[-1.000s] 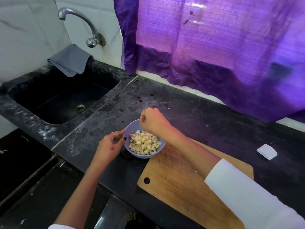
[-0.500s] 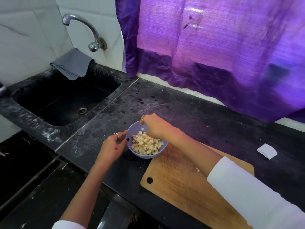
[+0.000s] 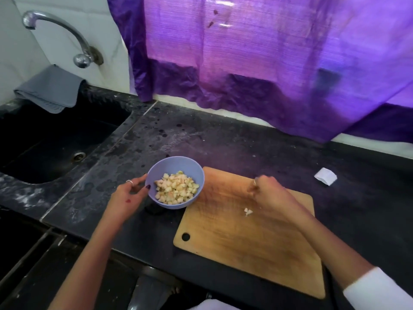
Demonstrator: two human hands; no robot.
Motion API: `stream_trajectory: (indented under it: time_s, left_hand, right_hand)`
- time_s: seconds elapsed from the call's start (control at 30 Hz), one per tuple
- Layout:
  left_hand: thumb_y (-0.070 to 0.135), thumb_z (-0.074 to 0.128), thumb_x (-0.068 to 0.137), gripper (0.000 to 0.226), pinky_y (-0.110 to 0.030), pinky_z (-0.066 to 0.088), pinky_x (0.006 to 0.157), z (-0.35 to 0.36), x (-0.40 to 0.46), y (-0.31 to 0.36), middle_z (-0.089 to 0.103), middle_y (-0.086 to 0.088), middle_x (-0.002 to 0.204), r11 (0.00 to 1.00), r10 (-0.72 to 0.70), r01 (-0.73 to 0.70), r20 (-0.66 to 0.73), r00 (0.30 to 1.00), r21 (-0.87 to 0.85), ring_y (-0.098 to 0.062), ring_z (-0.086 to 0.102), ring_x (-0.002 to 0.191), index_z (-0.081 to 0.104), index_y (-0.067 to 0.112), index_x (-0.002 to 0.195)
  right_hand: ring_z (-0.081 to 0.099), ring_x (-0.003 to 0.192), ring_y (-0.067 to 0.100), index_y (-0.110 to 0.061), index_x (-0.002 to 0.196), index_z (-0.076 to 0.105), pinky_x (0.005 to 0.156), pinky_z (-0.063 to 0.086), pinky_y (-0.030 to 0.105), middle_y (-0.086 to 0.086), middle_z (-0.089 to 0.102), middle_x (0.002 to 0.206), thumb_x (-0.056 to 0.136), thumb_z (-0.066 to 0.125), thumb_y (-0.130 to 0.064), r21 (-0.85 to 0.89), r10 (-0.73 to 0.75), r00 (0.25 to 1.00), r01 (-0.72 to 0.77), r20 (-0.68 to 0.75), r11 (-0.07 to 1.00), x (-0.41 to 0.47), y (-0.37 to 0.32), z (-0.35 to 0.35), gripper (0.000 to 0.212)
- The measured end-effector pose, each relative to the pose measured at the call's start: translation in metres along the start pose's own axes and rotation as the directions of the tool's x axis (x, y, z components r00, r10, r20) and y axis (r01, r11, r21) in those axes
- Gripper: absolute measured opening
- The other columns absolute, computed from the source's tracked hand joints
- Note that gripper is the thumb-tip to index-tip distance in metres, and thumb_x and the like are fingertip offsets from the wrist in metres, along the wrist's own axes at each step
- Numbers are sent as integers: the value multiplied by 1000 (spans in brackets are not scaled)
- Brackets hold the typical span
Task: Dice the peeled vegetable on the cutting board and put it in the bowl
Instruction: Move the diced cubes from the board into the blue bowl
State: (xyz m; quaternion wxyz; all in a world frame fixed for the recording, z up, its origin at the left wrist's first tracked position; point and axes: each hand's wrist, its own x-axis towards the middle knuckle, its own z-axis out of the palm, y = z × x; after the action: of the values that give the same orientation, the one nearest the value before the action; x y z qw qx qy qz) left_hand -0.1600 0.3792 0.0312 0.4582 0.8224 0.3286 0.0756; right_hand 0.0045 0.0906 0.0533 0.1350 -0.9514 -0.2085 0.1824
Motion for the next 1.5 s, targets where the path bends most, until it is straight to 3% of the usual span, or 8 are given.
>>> stream_trajectory:
  time_s: [0.33,0.57,0.67,0.8,0.87,0.93,1.1,1.5]
  left_hand:
    - [20,62,90,39,-30,39,84,0,0,0,66,-8,110,1000,28,-28,10,1000,11,-18,57,99,58,18,129]
    - [20,62,90,39,-30,38,82,-1,1,-2,63,-4,100,999,43,-44,44,998,24,-19,58,99,57,19,130]
    - [21,61,91,40,-32,39,81,-4,2,-3,64,-6,98,997,59,-61,60,996,38,-18,57,94,56,18,130]
    - [22,62,90,41,-31,39,83,-7,3,-5,67,-9,107,995,79,-84,95,992,54,-17,57,96,56,20,130]
    - [22,63,90,41,-31,41,85,-8,4,-7,67,-7,107,996,76,-80,101,992,38,-19,59,99,56,21,130]
    - [24,64,89,41,-34,43,89,-10,6,-11,67,-5,108,996,81,-86,121,989,36,-21,60,104,56,22,130]
    - [32,63,89,41,-39,42,92,-20,12,-15,67,-2,109,988,97,-116,179,979,99,-20,58,108,56,31,130]
    - [18,59,92,23,-31,41,81,-31,31,-14,68,0,106,972,205,-221,170,964,84,-17,60,103,69,26,111]
  right_hand:
    - [47,112,17,-14,119,58,95,41,27,5,50,128,95,45,-4,-4,-61,984,61,-169,998,-40,2,69,28]
    - [40,121,20,-11,131,50,95,39,27,1,41,135,88,50,3,-257,-209,976,187,-58,948,-85,-3,79,45]
    - [60,92,15,-18,98,72,71,51,22,-5,59,106,76,76,-20,-302,-307,944,261,-117,917,-111,5,100,23]
    - [62,88,11,-16,95,76,67,56,20,-8,67,98,87,39,-53,-281,-293,950,254,-107,926,-140,14,117,52]
    - [58,100,13,-14,105,73,77,56,23,-5,67,106,77,69,-44,-342,-362,923,301,-129,890,-146,19,119,41]
    - [59,106,17,-12,115,68,81,55,24,-2,64,114,59,88,-18,-341,-376,924,334,-65,879,-148,27,122,61]
    - [64,94,16,-15,105,70,69,56,22,-3,63,106,30,79,13,-301,-372,917,318,-143,899,-150,24,120,81]
    - [49,73,9,-21,82,56,64,44,17,-11,52,85,60,70,12,-94,-260,934,244,-247,965,-144,5,126,42]
